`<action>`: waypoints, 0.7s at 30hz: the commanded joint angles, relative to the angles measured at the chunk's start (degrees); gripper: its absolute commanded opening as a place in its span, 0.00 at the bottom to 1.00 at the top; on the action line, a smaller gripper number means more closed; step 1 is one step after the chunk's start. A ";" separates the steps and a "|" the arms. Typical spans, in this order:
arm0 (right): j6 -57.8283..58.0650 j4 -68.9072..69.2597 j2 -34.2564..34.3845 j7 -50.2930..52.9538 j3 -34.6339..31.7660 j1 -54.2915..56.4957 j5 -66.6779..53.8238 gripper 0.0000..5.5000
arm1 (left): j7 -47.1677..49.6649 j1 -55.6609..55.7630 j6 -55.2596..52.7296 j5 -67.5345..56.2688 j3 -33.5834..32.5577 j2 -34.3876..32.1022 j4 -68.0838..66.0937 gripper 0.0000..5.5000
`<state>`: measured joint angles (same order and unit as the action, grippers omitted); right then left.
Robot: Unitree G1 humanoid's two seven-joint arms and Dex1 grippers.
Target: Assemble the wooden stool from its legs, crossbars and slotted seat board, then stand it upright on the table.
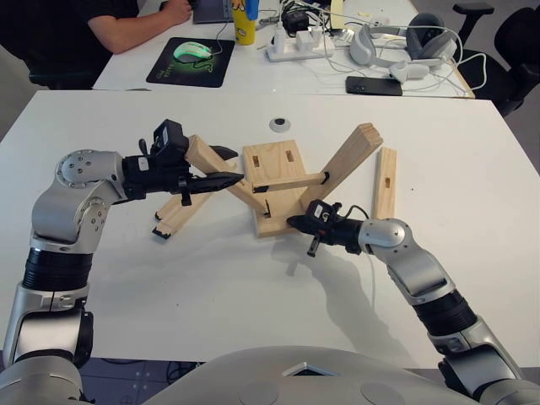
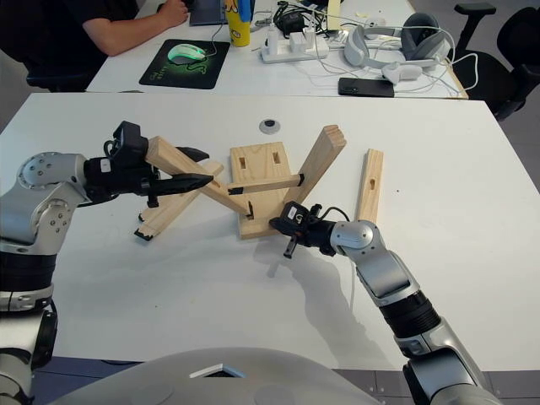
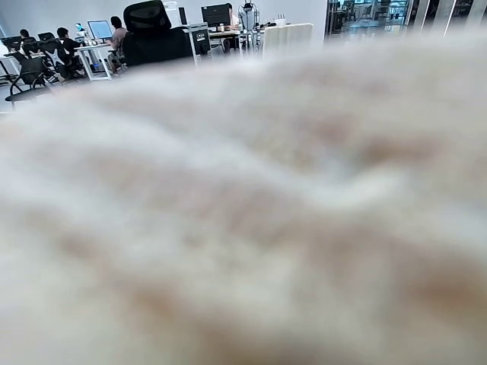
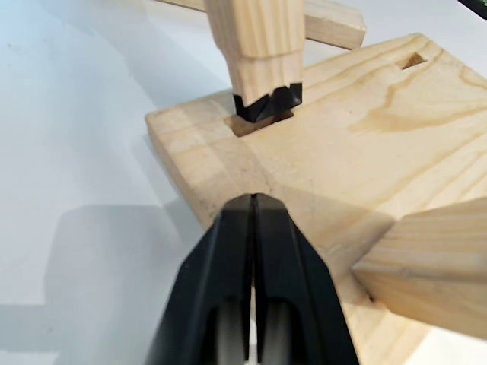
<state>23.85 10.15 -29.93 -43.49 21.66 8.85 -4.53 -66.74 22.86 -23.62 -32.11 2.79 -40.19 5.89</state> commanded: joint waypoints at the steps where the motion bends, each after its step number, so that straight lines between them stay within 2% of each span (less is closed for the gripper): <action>1: 2.79 -1.95 -0.22 -1.09 2.87 -1.89 1.42 0.00 | -2.10 0.61 -2.46 2.09 2.70 -1.51 -1.15 0.37; 9: 2.98 -1.85 0.10 -0.41 2.83 -2.09 1.47 0.00 | -4.54 1.28 -3.91 1.98 3.80 -3.26 -0.44 0.37; 21: 4.93 -0.02 0.57 0.88 3.25 -2.54 1.15 0.00 | -2.76 3.13 -0.29 9.03 7.93 -4.61 -2.58 0.37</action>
<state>25.62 11.74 -29.02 -42.27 23.06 8.43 -4.59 -69.71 27.30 -22.75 -29.24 7.82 -42.18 4.32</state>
